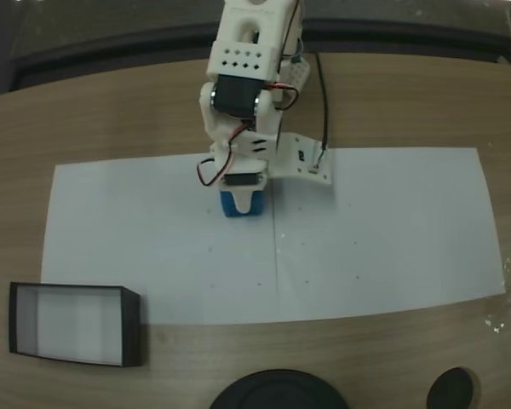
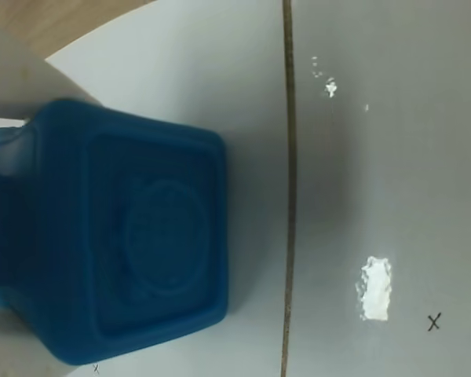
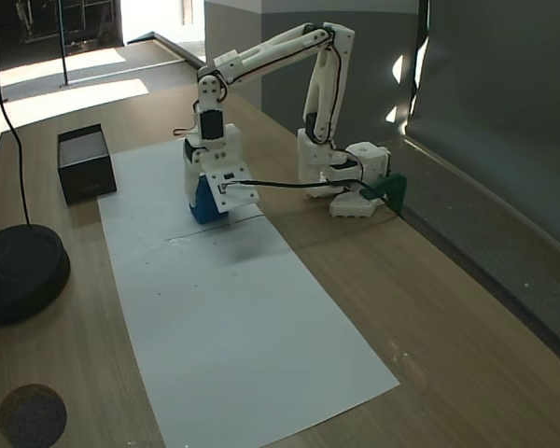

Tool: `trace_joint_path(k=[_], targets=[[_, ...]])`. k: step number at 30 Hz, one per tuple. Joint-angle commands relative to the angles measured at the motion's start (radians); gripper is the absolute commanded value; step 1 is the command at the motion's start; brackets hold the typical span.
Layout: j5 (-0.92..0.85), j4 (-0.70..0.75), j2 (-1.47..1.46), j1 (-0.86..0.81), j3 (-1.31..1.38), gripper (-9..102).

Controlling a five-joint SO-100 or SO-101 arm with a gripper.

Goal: Grab a blue square and put it in the box.

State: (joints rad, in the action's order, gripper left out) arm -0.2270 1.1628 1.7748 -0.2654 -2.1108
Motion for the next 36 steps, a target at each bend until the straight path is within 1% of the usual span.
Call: trace_joint_path(k=[1,5,10,14,18,22,31,36], targets=[[-0.003,-0.003,0.02,0.005,0.031,12],[0.003,0.021,0.029,0.003,0.179,12],[0.028,0.117,0.046,0.002,0.543,12],[0.04,0.103,0.034,-0.006,0.795,17],[0.04,0.069,-0.029,-0.009,0.994,18],[0.04,0.067,-0.187,-0.058,1.21,18],[0.034,0.077,-0.695,-0.273,1.717,18],[0.031,0.081,-0.911,-0.325,1.879,18]])
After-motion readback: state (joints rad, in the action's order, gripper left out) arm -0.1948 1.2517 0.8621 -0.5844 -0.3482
